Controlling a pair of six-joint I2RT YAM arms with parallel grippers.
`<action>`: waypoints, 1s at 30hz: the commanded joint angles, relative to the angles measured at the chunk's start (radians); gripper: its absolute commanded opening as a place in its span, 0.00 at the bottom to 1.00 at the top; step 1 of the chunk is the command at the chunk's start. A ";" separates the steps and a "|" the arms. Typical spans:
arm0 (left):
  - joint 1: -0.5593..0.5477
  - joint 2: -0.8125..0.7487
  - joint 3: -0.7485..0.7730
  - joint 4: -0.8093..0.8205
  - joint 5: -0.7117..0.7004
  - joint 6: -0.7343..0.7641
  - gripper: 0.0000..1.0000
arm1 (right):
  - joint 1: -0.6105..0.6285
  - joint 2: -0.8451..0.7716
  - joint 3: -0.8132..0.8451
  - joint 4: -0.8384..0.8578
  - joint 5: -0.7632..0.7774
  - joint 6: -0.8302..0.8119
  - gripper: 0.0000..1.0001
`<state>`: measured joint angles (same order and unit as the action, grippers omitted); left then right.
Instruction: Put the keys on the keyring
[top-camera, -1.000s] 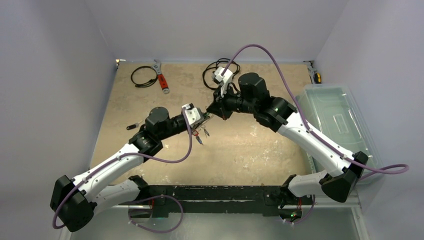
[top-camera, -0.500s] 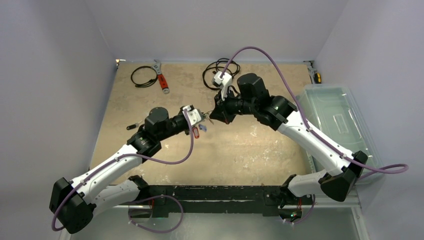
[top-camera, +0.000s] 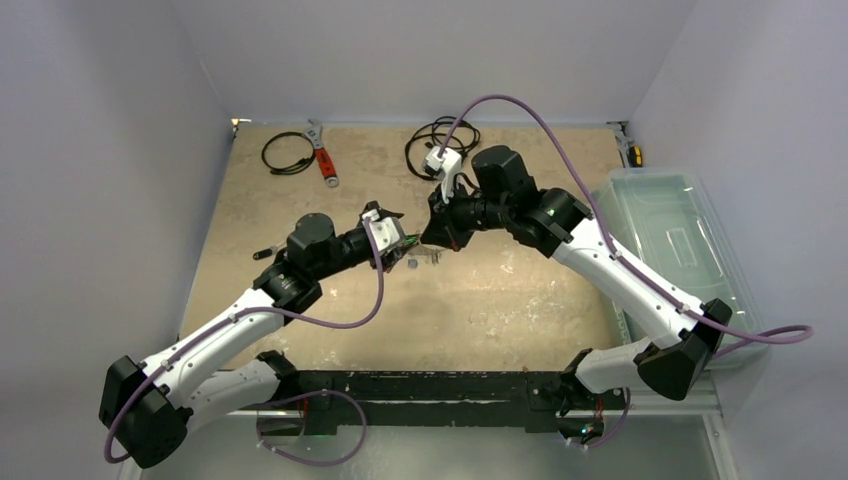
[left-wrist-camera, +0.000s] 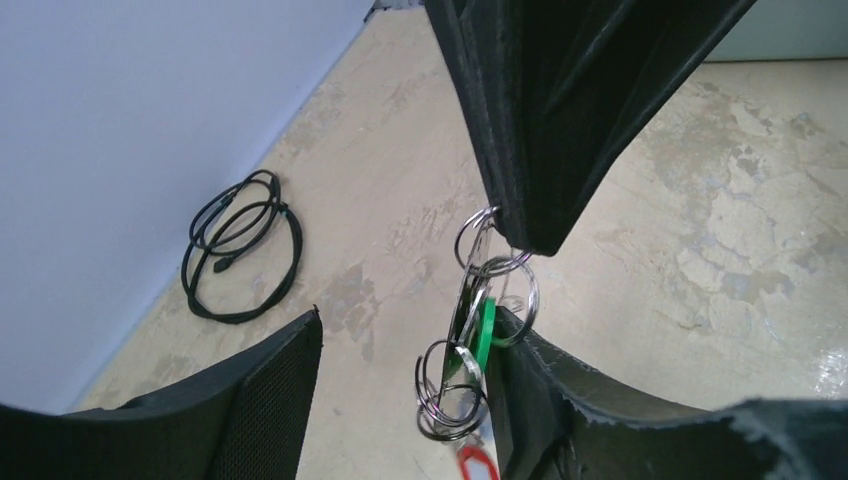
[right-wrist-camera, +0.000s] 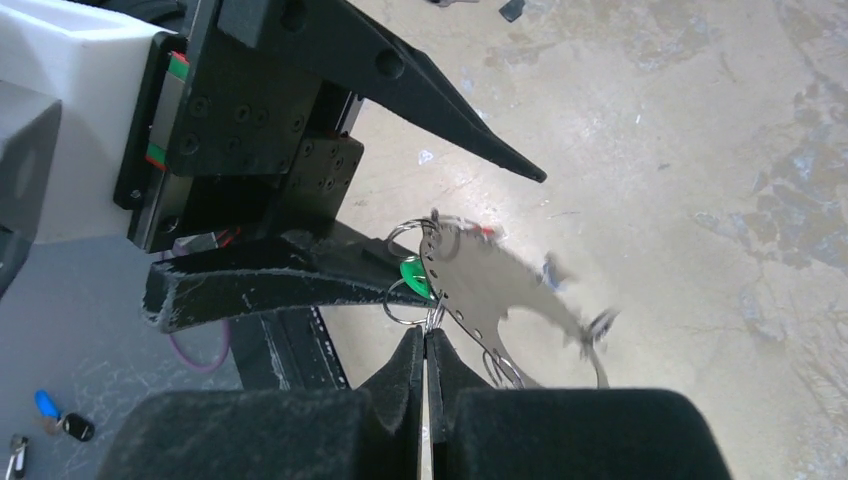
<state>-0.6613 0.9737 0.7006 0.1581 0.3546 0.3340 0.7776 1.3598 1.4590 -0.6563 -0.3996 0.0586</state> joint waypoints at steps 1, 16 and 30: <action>0.003 -0.028 0.005 0.116 0.050 -0.037 0.60 | -0.001 0.000 0.064 -0.010 -0.067 -0.003 0.00; -0.007 -0.003 0.002 0.133 0.142 -0.038 0.02 | -0.001 -0.006 0.063 -0.012 -0.083 -0.006 0.00; -0.012 -0.017 0.005 0.210 0.087 -0.162 0.00 | -0.001 -0.089 -0.004 0.209 0.048 0.012 0.50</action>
<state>-0.6746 0.9714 0.6933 0.2398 0.4622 0.2531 0.7734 1.3598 1.4788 -0.6106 -0.4133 0.0608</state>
